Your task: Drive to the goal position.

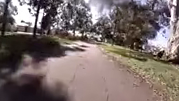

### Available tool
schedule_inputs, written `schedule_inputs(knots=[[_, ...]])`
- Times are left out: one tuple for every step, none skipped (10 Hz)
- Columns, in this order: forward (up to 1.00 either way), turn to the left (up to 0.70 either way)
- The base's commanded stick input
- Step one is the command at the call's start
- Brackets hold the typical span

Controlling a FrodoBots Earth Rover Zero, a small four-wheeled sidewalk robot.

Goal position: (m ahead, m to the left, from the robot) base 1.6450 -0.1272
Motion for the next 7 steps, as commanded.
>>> schedule_inputs(knots=[[0.70, 0.14], [0.70, 0.08], [0.70, 0.01], [0.70, 0.00], [0.70, 0.00], [0.70, 0.00], [0.70, 0.00]])
